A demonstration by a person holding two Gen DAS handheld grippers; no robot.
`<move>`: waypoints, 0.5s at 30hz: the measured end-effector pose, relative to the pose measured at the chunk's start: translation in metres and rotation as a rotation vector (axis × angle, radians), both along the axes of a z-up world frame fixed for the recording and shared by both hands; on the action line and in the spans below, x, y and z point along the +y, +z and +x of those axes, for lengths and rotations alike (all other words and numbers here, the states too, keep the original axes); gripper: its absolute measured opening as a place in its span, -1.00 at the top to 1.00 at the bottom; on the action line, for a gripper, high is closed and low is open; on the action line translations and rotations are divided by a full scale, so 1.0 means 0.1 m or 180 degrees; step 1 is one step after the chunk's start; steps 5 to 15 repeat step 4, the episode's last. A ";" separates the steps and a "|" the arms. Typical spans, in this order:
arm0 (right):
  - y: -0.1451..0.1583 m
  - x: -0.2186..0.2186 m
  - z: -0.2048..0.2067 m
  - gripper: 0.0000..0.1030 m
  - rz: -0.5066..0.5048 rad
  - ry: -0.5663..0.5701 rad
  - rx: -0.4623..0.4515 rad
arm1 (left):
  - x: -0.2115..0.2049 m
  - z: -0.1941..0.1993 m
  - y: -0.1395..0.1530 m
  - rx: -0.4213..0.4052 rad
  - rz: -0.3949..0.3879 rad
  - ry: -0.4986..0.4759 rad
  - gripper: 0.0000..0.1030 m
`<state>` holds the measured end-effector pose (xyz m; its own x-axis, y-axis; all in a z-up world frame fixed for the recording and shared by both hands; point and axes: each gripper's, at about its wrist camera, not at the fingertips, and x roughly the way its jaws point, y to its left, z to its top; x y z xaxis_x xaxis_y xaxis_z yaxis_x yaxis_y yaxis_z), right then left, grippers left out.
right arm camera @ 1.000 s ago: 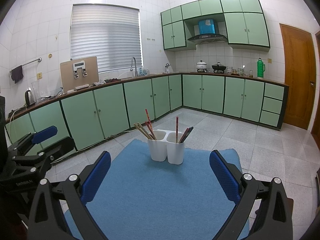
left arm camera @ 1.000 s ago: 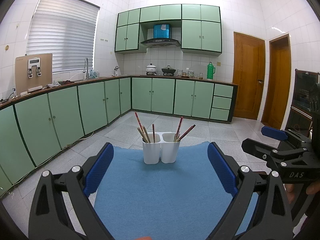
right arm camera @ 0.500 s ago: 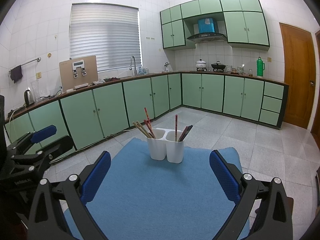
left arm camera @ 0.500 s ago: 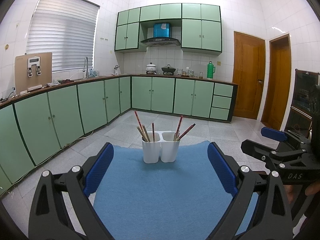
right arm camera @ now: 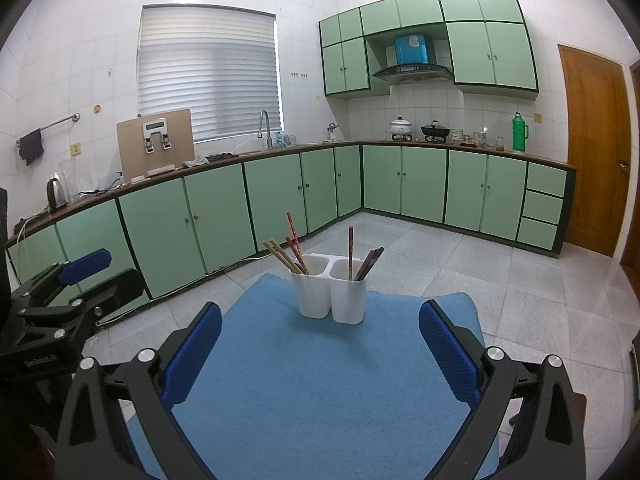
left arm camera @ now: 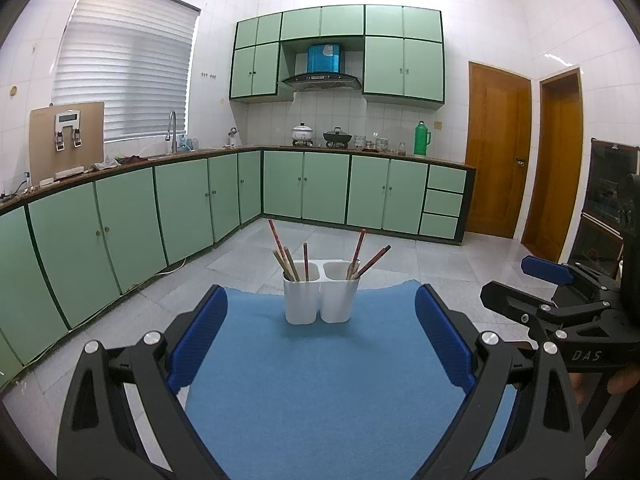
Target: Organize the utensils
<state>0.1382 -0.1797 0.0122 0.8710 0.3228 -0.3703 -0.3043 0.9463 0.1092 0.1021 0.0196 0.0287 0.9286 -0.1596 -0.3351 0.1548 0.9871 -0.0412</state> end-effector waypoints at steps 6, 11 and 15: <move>-0.01 -0.01 0.00 -0.88 0.0001 -0.0002 0.0010 | -0.01 0.01 0.00 0.0005 0.0004 0.0002 -0.79; -0.01 -0.01 0.00 -0.88 0.0001 -0.0002 0.0010 | -0.01 0.01 0.00 0.0005 0.0004 0.0002 -0.79; -0.01 -0.01 0.00 -0.88 0.0001 -0.0002 0.0010 | -0.01 0.01 0.00 0.0005 0.0004 0.0002 -0.79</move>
